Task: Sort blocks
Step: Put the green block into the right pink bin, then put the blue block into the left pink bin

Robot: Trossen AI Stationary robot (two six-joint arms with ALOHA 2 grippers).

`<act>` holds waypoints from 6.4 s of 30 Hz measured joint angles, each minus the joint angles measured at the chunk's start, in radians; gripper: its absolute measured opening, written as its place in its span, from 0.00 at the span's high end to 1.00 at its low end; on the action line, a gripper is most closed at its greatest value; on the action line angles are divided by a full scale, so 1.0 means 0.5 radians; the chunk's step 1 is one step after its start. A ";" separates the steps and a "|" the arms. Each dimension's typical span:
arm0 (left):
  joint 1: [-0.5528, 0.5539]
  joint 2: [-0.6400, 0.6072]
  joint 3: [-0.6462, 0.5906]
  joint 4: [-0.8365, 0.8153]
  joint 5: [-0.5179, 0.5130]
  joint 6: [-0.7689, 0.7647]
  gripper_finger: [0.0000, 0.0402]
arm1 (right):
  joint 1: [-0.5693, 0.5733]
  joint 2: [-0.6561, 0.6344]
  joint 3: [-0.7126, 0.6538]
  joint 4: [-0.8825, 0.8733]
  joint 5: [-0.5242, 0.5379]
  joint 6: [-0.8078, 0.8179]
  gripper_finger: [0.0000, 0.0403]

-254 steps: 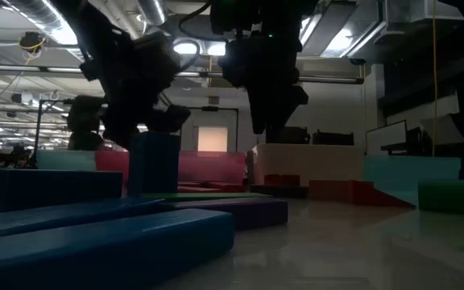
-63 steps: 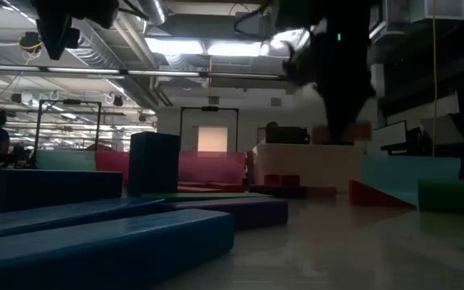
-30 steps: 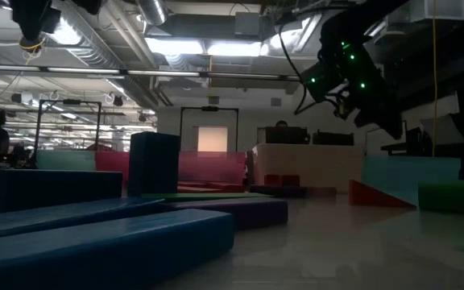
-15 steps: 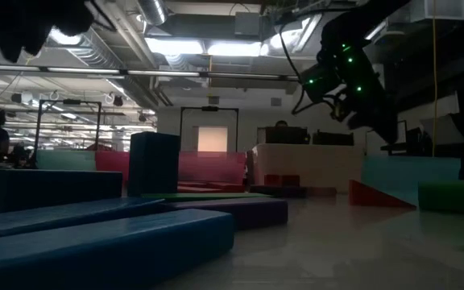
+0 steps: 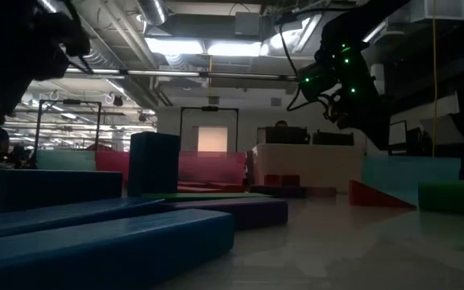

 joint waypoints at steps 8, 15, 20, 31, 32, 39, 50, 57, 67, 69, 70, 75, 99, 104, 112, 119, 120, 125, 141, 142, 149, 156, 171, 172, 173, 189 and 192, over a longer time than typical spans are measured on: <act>-0.072 0.001 -0.258 0.342 0.000 -0.197 0.65 | 0.000 0.000 0.000 0.014 -0.002 0.000 0.78; -0.106 0.013 -0.465 0.706 -0.002 -0.312 0.65 | 0.000 0.000 0.000 0.041 -0.035 -0.001 0.78; -0.109 0.086 -0.516 0.755 -0.002 -0.312 0.65 | 0.002 0.000 0.000 0.044 -0.047 -0.001 0.78; -0.109 0.269 -0.520 0.947 -0.002 -0.311 0.65 | 0.002 0.000 0.000 0.047 -0.047 0.000 0.78; -0.109 0.279 -0.520 0.976 -0.002 -0.311 0.65 | 0.002 0.000 0.000 0.047 -0.047 0.000 0.78; -0.109 0.322 -0.515 1.009 -0.037 -0.340 0.65 | 0.001 0.000 0.000 0.047 -0.048 0.000 0.78; -0.109 0.351 -0.541 0.941 -0.060 -0.350 0.65 | 0.000 0.000 -0.001 0.111 -0.214 0.001 0.78; -0.108 0.350 -0.544 1.017 -0.074 -0.451 0.65 | 0.000 -0.001 -0.001 0.179 -0.256 -0.009 0.78; -0.097 0.353 -0.512 1.009 -0.069 -0.514 0.65 | 0.000 -0.004 0.038 0.197 -0.256 -0.053 0.78; -0.086 0.353 -0.512 1.007 -0.069 -0.535 0.65 | 0.000 -0.005 0.038 0.202 -0.256 -0.053 0.78; -0.081 0.353 -0.512 1.005 -0.068 -0.530 0.65 | 0.000 -0.005 0.038 0.202 -0.255 -0.053 0.78; -0.061 0.353 -0.509 0.965 -0.058 -0.347 0.66 | 0.000 -0.005 0.038 0.230 -0.256 -0.054 0.78; 0.041 -0.262 -0.513 1.236 -0.321 0.055 0.96 | 0.665 -0.334 0.040 0.902 -0.439 -0.205 0.78; 0.270 -0.499 -0.511 1.328 -0.909 0.379 0.97 | 0.902 -0.333 0.040 1.226 -0.499 -0.203 0.78; 0.865 -0.452 -0.511 1.780 -1.331 1.511 0.94 | 1.209 -0.302 0.040 1.784 -0.501 -0.204 0.78; 1.240 -0.205 -0.511 2.275 -1.204 2.375 0.94 | 1.360 -0.254 0.040 2.043 -0.479 -0.176 0.78; 1.267 -0.165 -0.511 2.328 -1.188 2.455 0.93 | 1.371 -0.247 0.040 2.052 -0.471 -0.130 0.78; 1.378 0.008 -0.511 2.473 -0.972 2.773 0.84 | 1.405 -0.212 0.040 2.051 -0.464 0.018 0.78; 1.502 -0.020 -0.509 2.452 -0.585 3.317 0.59 | 1.415 -0.001 0.040 2.126 -0.460 0.223 0.78; 1.500 -0.047 -0.509 2.452 -0.576 3.300 0.59 | 1.415 0.014 0.040 2.128 -0.459 0.249 0.78; 1.460 -0.402 -0.449 2.134 -0.008 3.279 0.61 | 1.415 0.053 0.040 2.122 -0.461 0.345 0.78; 1.253 -0.742 -0.416 1.133 0.428 3.407 0.61 | 1.413 0.053 0.040 2.119 -0.330 0.297 0.78; 0.695 -0.620 -0.446 0.627 0.341 3.354 0.61 | 1.259 0.053 0.040 2.129 -0.305 0.268 0.51; 0.669 -0.582 -0.446 0.630 0.333 3.354 0.61 | 1.251 0.053 0.040 2.127 -0.305 0.268 0.49; 0.643 -0.543 -0.446 0.628 0.325 3.352 0.61 | 1.247 0.053 0.040 2.129 -0.305 0.268 0.48; 0.530 0.136 -0.446 0.648 0.064 3.238 0.61 | 1.200 0.053 0.040 2.128 -0.448 0.262 0.47; 0.526 0.186 -0.446 0.648 0.086 3.198 0.61 | 1.200 0.053 0.040 2.125 -0.450 0.262 0.47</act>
